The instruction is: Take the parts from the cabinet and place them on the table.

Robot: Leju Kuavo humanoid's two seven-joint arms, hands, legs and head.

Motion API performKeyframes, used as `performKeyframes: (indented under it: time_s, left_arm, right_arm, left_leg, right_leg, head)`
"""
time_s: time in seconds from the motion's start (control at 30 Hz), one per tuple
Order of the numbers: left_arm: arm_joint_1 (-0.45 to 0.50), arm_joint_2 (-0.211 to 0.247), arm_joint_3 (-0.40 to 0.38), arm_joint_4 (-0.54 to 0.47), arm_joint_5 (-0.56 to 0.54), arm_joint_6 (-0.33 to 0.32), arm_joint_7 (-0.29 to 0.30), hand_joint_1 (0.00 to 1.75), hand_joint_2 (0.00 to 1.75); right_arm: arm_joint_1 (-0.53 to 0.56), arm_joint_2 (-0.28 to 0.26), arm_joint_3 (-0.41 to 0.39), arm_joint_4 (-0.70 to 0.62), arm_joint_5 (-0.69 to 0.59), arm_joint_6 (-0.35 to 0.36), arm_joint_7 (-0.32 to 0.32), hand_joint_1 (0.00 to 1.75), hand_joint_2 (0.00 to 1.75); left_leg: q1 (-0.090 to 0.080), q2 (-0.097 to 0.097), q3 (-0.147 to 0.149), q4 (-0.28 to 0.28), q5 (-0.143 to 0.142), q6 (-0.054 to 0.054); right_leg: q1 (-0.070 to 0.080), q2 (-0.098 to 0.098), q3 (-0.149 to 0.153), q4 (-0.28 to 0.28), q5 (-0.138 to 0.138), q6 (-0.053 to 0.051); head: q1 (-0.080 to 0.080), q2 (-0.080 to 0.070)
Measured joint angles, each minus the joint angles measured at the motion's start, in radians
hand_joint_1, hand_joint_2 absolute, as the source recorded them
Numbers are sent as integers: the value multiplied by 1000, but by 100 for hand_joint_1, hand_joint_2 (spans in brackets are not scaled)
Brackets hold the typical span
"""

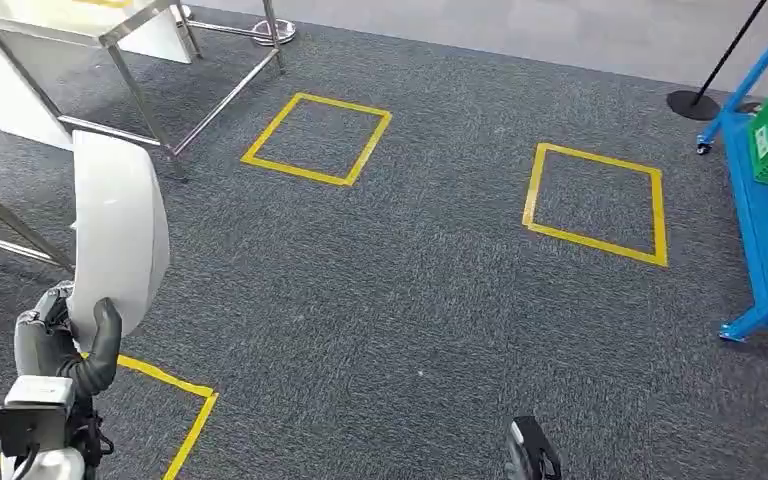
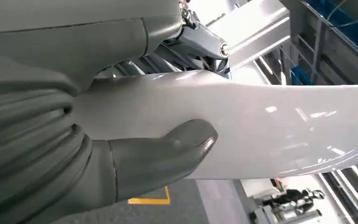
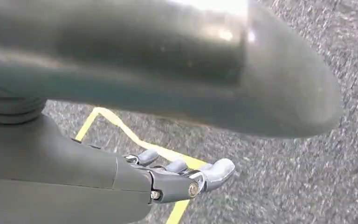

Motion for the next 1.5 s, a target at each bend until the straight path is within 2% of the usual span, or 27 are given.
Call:
performKeyframes:
  time_s: [0.07,0.1,0.17,0.2,0.27,0.3,0.33,0.37,0.5,0.57,0.6,0.67,0.7,0.8,0.83,0.87,1.0,1.03,1.07,1.1,1.17,1.2,1.23,1.3,1.33,1.37,1.5]
  left_arm:
    - [-7,0,0,0,0,0,1,175,175]
    - [-9,0,0,1,0,0,1,175,175]
    - [-5,0,0,3,0,-1,2,175,175]
    - [-4,0,0,6,0,-1,2,175,175]
    - [-5,0,0,6,0,-1,2,175,175]
    - [-6,0,0,6,0,-1,2,175,175]
    - [-7,0,0,6,0,-1,2,175,175]
    - [-10,0,0,6,0,-1,2,175,175]
    - [-10,0,3,5,5,-2,8,175,175]
    - [-15,-3,5,3,8,-1,10,175,175]
    - [-17,-5,5,3,8,-1,11,175,175]
    - [-14,-8,5,6,9,-1,11,175,175]
    - [-13,-8,5,7,10,-2,11,175,175]
    - [-10,-9,6,8,10,-1,11,175,175]
    - [-10,-10,6,7,10,-2,11,175,175]
    - [-11,-10,7,6,10,-2,11,175,175]
    - [-3,-10,7,5,11,-1,11,175,175]
    - [-1,-10,8,4,11,-1,11,175,175]
    - [-5,-10,8,0,11,-1,11,175,175]
    - [-9,-10,7,0,11,-1,11,175,175]
    - [-5,-10,7,0,11,-1,11,175,175]
    - [-2,-10,7,0,11,-1,11,175,175]
    - [-1,-10,7,0,11,-1,11,175,175]
    - [-1,-8,8,-2,11,-1,11,175,175]
    - [-1,-8,8,-5,11,0,11,175,175]
    - [-2,-8,8,-9,11,0,11,175,175]
    - [8,-5,10,-22,16,0,10,175,175]
  right_arm:
    - [2,-2,0,-1,-1,0,-1,0,0]
    - [5,-2,0,-1,-1,0,-1,0,0]
    - [8,-2,0,-1,-1,0,0,0,0]
    - [8,-2,0,-1,-1,0,0,0,0]
    - [7,-2,0,0,-1,0,0,0,0]
    - [7,-1,0,0,-1,0,0,0,0]
    - [7,-1,0,-1,-1,0,0,0,0]
    - [6,-1,0,0,-1,0,0,0,0]
    - [0,-1,0,-1,0,0,-1,0,0]
    - [-1,-1,0,-1,1,2,-2,0,0]
    - [0,0,0,-1,2,2,0,0,0]
    - [6,-1,0,-1,2,1,1,0,0]
    - [7,-1,0,-1,2,1,1,0,0]
    - [5,-2,0,-1,3,1,0,0,0]
    - [5,-2,0,-1,3,1,0,0,0]
    - [5,-2,0,-1,4,2,0,0,0]
    - [3,0,0,-1,5,3,0,0,0]
    - [1,2,0,-1,5,4,0,0,0]
    - [3,1,0,-1,5,3,-2,0,0]
    - [5,1,-1,-1,6,3,-2,0,0]
    - [9,1,-1,-1,10,3,0,0,0]
    - [10,1,-1,-1,10,3,0,0,0]
    - [9,1,-1,-1,10,3,0,0,0]
    - [8,1,-1,-1,11,3,0,0,0]
    - [7,1,-1,-1,11,4,-1,0,0]
    - [8,1,-1,-1,11,4,-2,0,0]
    - [1,1,-1,-1,14,4,-2,0,0]
  left_leg:
    - [-8,114,-37,80,-59,-4]
    - [-7,143,-79,172,-109,-8]
    - [-5,155,-137,300,-157,-12]
    - [-4,157,-138,308,-148,-12]
    - [-5,168,-69,187,-78,-8]
    - [-7,189,-16,93,-40,-3]
    - [-13,246,30,16,-18,6]
    - [-20,253,38,-2,-25,14]
    - [-17,197,32,-11,-14,38]
    - [-8,176,33,-17,-6,49]
    - [-6,164,31,-17,-5,52]
    - [-7,133,28,-15,-5,53]
    - [-6,119,27,-12,-5,53]
    - [-1,73,27,-2,-8,46]
    - [1,59,24,4,-11,38]
    - [-5,47,17,11,-14,28]
    - [2,0,1,-4,1,-3]
    - [1,36,0,12,-7,-4]
    - [-7,110,-20,55,-38,-7]
    - [-5,141,-54,128,-81,-11]
    - [-4,156,-123,276,-149,-12]
    - [-4,158,-139,314,-156,-12]
    - [-4,159,-130,299,-137,-11]
    - [-7,172,-45,148,-58,-2]
    - [-11,207,5,59,-25,7]
    - [-20,262,29,7,-32,15]
    - [-26,207,22,1,-22,40]
  right_leg:
    - [6,-25,4,-6,1,-14]
    - [10,-45,3,-6,-1,-16]
    - [14,-75,3,-5,-3,-19]
    - [15,-91,4,-5,-3,-19]
    - [15,-120,9,-5,-7,-17]
    - [16,-132,13,-5,-10,-14]
    - [18,-143,19,-5,-13,-10]
    - [27,-154,19,0,-18,-2]
    - [26,-197,32,-8,-22,19]
    - [15,-84,5,55,-65,31]
    - [14,-58,-32,129,-103,34]
    - [15,-47,-115,287,-159,39]
    - [15,-46,-130,306,-151,40]
    - [8,-29,-50,120,-25,40]
    - [2,11,-9,31,6,41]
    - [3,44,1,10,-16,39]
    - [3,-3,-1,6,-5,8]
    - [2,-16,1,2,-1,1]
    - [5,-29,2,1,-4,-8]
    - [8,-43,3,1,-5,-12]
    - [13,-73,2,1,-8,-16]
    - [14,-88,2,1,-8,-17]
    - [15,-101,3,1,-9,-17]
    - [17,-130,9,1,-13,-15]
    - [18,-142,14,1,-16,-12]
    - [24,-151,17,2,-19,-7]
    - [27,-197,27,-2,-23,14]
  head:
    - [-14,0]
    - [-15,0]
    - [-16,0]
    - [-16,0]
    - [-16,0]
    - [-16,0]
    - [-16,0]
    - [-17,0]
    - [-16,0]
    - [-13,0]
    - [-10,0]
    - [-9,0]
    - [-8,0]
    - [-8,0]
    - [-8,0]
    - [-8,0]
    - [-9,0]
    - [-8,0]
    - [-20,0]
    - [-23,0]
    - [-23,0]
    - [-23,0]
    - [-23,0]
    - [-23,0]
    - [-23,0]
    - [-23,0]
    - [-22,0]
